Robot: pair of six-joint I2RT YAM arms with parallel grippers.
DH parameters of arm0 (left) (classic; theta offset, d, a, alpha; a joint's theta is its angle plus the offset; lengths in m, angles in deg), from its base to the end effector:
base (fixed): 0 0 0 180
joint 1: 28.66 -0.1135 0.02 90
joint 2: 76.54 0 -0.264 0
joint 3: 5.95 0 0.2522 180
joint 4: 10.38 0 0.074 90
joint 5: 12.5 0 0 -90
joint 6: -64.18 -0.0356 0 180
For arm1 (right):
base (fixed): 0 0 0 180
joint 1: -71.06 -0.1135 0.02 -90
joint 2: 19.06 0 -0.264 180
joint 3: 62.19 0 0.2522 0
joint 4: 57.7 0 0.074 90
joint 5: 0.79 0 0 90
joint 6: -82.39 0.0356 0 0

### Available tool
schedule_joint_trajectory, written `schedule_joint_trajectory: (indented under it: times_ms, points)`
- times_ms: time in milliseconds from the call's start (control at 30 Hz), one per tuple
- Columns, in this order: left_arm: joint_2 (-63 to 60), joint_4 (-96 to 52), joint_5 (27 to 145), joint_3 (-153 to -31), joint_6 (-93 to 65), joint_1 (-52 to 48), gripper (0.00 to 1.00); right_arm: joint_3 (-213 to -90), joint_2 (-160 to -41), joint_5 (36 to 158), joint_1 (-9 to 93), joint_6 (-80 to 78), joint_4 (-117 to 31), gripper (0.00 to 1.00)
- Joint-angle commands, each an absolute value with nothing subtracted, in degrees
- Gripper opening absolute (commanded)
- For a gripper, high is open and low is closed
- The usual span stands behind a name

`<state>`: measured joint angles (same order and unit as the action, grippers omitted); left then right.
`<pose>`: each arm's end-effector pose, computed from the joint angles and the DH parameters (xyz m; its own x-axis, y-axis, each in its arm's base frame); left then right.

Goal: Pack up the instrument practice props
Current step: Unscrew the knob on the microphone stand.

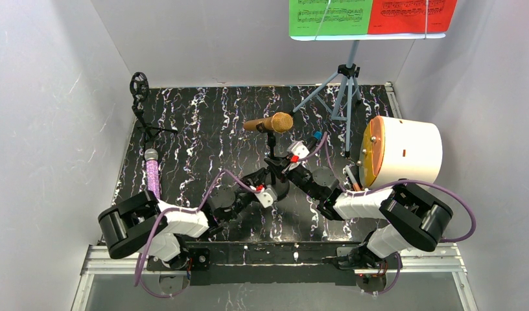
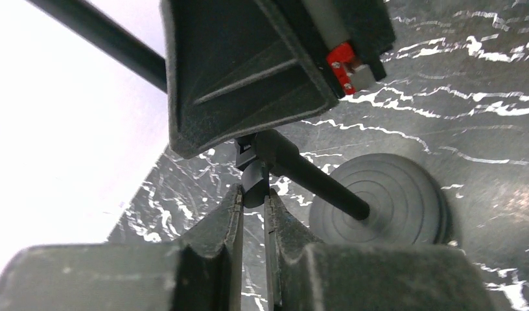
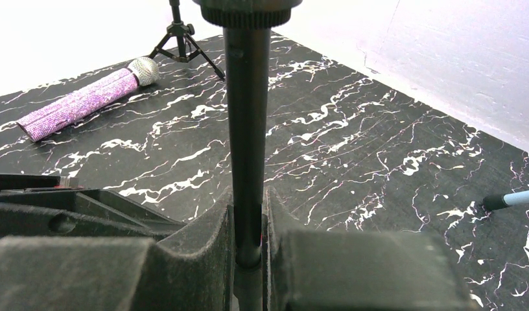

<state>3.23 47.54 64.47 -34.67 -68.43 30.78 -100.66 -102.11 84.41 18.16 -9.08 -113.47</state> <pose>0.1287 -0.2022 0.1902 0.5357 0.3900 -0.7490 0.4925 0.5762 0.6523 0.1683 0.2176 0.2198 0.1361 0.1376 -0.9811 -0.7420 0.6703 -0.0089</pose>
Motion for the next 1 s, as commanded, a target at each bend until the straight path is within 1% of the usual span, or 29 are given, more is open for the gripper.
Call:
schedule_joint_trajectory:
  times_ms: [0,133,233,533,733,800,867,967]
  points:
    - [0.97,43.72,63.79,-36.77,-55.61,31.20,0.00,-102.50,-103.09,85.08,17.63,-10.57,-113.11,0.01]
    - [-2.05,37.95,63.12,-37.82,-42.58,31.20,0.00,-102.56,-103.09,85.23,17.63,-10.57,-113.10,0.01]
    - [-3.89,35.41,65.02,-38.86,-30.02,31.07,0.00,-102.59,-103.25,85.25,17.63,-10.51,-113.02,0.01]
    - [-6.13,34.67,65.62,-39.71,11.07,28.37,0.00,-102.65,-103.09,85.49,17.65,-9.82,-112.93,0.01]
    - [-4.49,34.81,67.93,-38.72,46.61,21.46,0.00,-102.59,-103.00,85.54,17.63,-9.54,-112.93,0.01]
    - [-3.70,35.86,68.73,-38.17,56.29,20.30,0.00,-102.58,-103.00,85.37,17.63,-9.54,-112.93,0.01]
    - [-3.28,38.03,68.83,-37.78,62.02,20.13,0.00,-102.56,-103.15,85.34,17.63,-9.54,-113.01,0.01]
    - [-3.67,39.29,68.87,-37.60,66.18,20.04,0.00,-102.67,-103.26,85.39,17.63,-9.54,-113.02,0.01]
